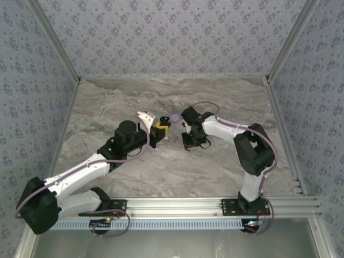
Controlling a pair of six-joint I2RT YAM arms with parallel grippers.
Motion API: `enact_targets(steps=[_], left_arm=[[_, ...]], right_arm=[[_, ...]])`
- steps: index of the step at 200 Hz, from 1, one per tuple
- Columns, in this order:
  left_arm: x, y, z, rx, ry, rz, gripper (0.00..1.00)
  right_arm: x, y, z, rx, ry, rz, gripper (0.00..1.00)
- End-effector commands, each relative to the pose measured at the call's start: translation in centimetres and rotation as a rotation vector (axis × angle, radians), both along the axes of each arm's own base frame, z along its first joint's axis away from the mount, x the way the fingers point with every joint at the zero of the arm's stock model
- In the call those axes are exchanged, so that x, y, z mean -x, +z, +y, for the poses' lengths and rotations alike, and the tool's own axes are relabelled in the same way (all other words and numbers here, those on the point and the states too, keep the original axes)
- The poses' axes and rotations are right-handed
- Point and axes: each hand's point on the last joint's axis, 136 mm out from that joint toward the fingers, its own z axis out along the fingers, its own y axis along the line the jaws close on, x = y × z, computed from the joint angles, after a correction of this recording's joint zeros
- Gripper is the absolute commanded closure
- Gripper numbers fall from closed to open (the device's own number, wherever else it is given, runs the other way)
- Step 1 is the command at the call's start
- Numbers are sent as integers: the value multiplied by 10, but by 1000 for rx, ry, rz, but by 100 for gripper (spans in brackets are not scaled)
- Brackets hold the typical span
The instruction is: Insert the wireless bluetooth earbuds into the charging case
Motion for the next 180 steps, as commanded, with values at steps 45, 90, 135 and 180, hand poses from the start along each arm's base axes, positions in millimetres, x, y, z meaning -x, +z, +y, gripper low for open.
enact_targets(steps=[45, 90, 135, 180], left_arm=[[1, 21, 3, 25, 12, -50, 84], [1, 19, 4, 19, 17, -49, 84], [1, 17, 4, 19, 18, -46, 84], [2, 17, 5, 22, 21, -46, 84]], right_arm=[[-2, 3, 14, -1, 121, 37, 61], [3, -8, 15, 39, 147, 64, 60], [6, -18, 13, 71, 156, 81, 63], [2, -25, 9, 106, 121, 72, 70]])
